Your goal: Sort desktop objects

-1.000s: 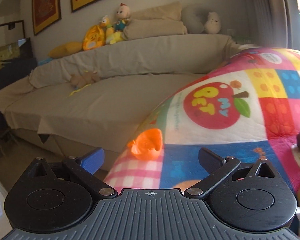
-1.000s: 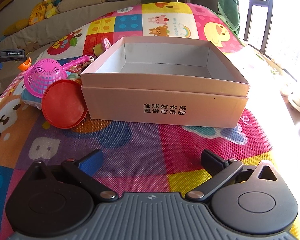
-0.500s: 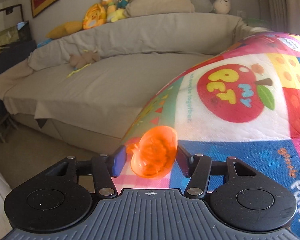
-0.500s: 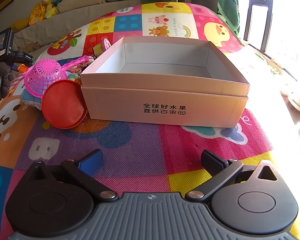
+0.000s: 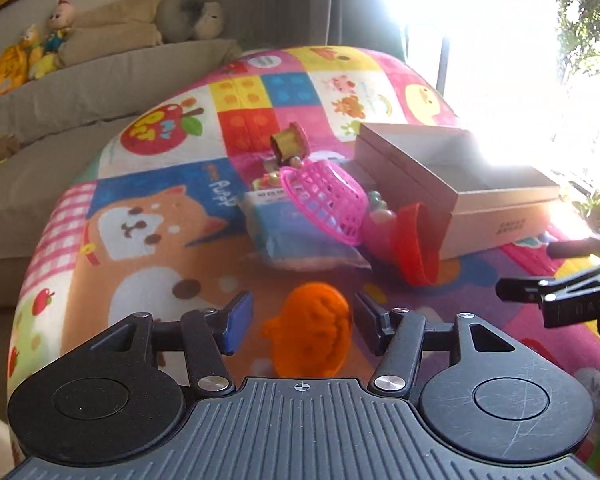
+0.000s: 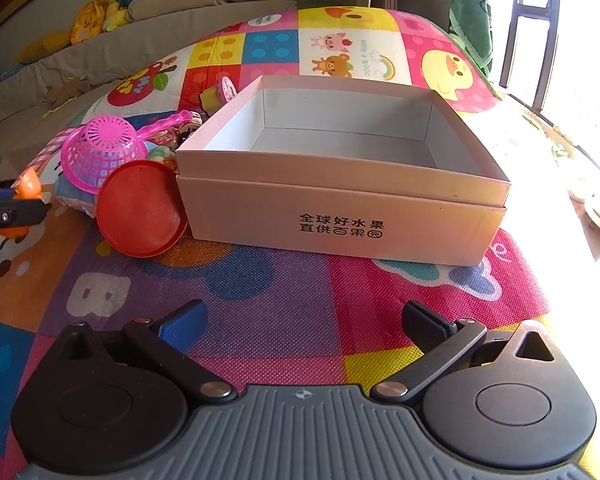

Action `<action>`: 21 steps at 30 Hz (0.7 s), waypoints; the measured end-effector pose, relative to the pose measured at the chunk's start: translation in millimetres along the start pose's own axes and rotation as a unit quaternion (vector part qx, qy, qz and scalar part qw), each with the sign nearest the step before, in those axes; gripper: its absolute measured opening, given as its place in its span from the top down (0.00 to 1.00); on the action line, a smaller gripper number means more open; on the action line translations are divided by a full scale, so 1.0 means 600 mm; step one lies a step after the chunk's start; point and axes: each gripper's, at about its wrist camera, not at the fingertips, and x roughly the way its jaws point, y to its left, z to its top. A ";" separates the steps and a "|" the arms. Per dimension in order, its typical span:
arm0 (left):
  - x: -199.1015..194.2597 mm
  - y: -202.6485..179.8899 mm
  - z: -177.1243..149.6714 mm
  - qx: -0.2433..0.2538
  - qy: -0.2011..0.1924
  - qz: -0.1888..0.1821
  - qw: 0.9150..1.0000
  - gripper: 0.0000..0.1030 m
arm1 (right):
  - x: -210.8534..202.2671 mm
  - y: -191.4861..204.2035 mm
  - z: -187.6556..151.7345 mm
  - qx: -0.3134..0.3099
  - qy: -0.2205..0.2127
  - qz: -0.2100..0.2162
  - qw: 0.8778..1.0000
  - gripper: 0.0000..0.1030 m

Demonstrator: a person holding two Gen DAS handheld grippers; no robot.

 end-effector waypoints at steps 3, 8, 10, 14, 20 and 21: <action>-0.010 -0.003 -0.020 0.000 0.012 0.009 1.000 0.23 | -0.029 0.040 0.016 -0.049 -0.041 0.036 0.997 0.27; -0.024 0.010 -0.030 -0.011 0.021 0.022 0.999 0.11 | -0.024 0.118 0.042 -0.116 -0.068 0.066 0.989 0.60; -0.029 0.009 -0.033 -0.007 0.022 0.030 0.999 0.08 | -0.009 0.146 0.049 -0.135 -0.066 0.076 0.986 0.69; -0.032 0.007 -0.036 0.000 0.019 0.038 0.999 0.07 | 0.019 0.180 0.052 -0.158 -0.040 0.096 0.982 0.88; -0.031 0.012 -0.039 -0.003 0.015 0.043 0.999 0.04 | -0.017 0.156 0.040 -0.149 0.016 0.131 0.980 0.96; -0.030 0.012 -0.038 -0.004 0.016 0.042 0.999 0.03 | -0.026 0.150 0.037 -0.151 0.025 0.132 0.979 0.96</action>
